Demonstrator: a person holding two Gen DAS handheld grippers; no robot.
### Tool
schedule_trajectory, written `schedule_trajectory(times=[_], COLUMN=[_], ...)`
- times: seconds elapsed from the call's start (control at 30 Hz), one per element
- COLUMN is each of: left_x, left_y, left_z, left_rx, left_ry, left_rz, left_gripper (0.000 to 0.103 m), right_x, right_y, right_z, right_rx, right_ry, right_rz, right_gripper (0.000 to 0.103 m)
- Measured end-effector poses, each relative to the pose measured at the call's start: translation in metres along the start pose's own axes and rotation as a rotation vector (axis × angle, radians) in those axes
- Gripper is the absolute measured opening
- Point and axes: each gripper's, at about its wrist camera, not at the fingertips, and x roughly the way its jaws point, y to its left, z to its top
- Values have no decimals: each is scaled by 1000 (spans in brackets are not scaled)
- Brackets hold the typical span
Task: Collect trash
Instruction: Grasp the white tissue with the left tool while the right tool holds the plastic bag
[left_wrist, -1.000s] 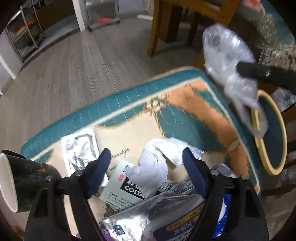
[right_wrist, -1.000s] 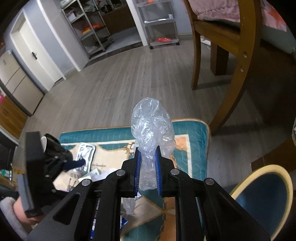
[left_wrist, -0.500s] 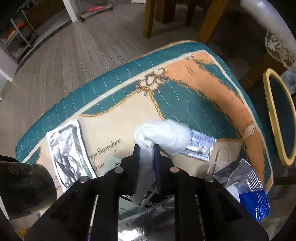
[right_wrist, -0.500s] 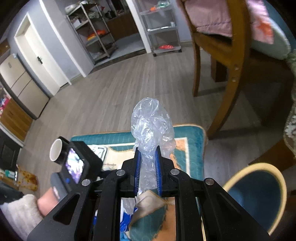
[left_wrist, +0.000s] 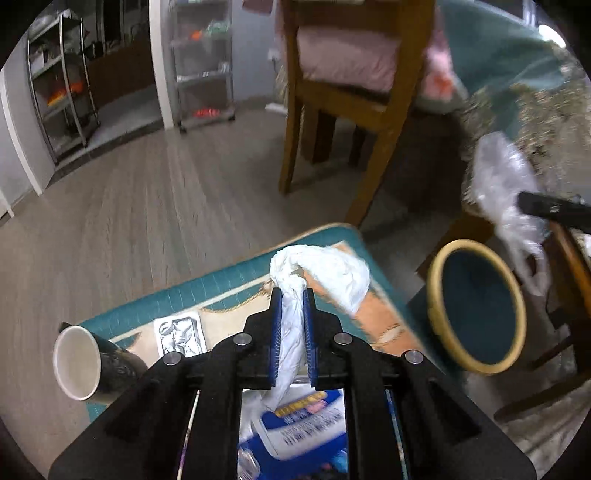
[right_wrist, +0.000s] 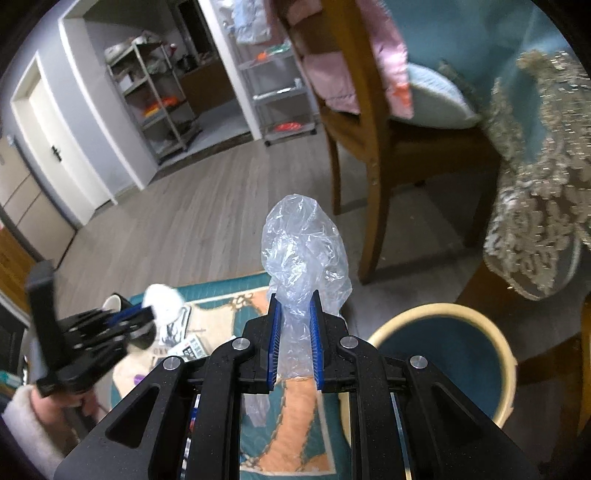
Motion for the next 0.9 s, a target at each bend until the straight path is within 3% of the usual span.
schedule_trajectory(times=[0.13,0.43,0.9], left_x=[-40,-70,-53], left_y=[-23,-79,-166], left_z=[6,5,13], left_rx=[-24,64,153], left_ry=[-67,-133,-115], left_rz=[-43,-47,-194], left_gripper=[11,11,11], right_x=[-13,-42,-44], right_y=[-5,-37,-118], right_z=[-1,-5,-19], right_rx=[12,39,166], right_ry=[-16,-32,20], right_rz=[-18,-31,-82], right_gripper=[16,16,16])
